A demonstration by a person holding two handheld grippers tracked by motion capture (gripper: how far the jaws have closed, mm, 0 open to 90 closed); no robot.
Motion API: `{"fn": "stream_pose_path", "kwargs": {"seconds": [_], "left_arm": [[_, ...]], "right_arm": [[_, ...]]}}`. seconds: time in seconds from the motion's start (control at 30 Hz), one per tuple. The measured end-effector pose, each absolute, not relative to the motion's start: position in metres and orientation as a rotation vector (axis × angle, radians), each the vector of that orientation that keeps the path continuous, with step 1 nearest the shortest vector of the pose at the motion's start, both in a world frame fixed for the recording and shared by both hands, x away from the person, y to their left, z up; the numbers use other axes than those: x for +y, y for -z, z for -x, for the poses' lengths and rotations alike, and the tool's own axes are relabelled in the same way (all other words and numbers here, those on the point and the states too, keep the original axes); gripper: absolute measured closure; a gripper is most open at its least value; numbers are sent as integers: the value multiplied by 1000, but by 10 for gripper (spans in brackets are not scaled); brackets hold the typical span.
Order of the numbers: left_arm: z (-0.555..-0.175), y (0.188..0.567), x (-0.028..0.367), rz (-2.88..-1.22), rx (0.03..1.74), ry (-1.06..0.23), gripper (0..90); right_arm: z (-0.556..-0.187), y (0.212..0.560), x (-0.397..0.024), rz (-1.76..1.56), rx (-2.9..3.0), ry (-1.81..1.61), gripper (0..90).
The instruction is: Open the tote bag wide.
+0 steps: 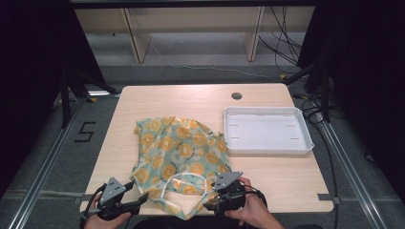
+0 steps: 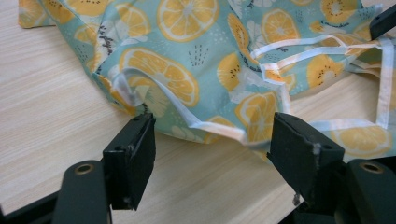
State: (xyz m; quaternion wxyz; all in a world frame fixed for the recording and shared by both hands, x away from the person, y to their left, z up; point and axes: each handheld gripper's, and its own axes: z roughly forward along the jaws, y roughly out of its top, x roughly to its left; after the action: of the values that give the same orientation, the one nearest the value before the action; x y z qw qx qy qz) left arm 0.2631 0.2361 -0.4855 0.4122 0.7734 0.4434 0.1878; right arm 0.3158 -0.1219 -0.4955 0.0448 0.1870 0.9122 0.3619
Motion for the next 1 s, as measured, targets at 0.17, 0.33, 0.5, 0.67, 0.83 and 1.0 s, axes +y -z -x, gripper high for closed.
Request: {"fn": "stream_pose_path", "kwargs": {"seconds": [0.17, 0.33, 0.5, 0.67, 0.83, 1.0], "left_arm": [[-262, 486, 234, -1938, 1118, -468, 310], [-259, 484, 233, -1936, 1105, -483, 310], [-251, 478, 230, -1931, 1063, -514, 310], [-240, 471, 215, -1938, 982, -542, 296], [-249, 470, 194, -2025, 879, -610, 250], [-267, 474, 174, -2163, 778, -616, 236]], "right_arm": [[-316, 494, -120, -463, 2784, -1058, 704], [-319, 483, -120, -410, 2730, -1125, 892], [-328, 463, -119, -384, 2650, -1231, 900], [-342, 445, -119, -449, 2582, -1300, 900], [-359, 432, -118, -473, 2558, -1358, 900], [-373, 416, -115, -510, 2520, -1378, 900]]}}
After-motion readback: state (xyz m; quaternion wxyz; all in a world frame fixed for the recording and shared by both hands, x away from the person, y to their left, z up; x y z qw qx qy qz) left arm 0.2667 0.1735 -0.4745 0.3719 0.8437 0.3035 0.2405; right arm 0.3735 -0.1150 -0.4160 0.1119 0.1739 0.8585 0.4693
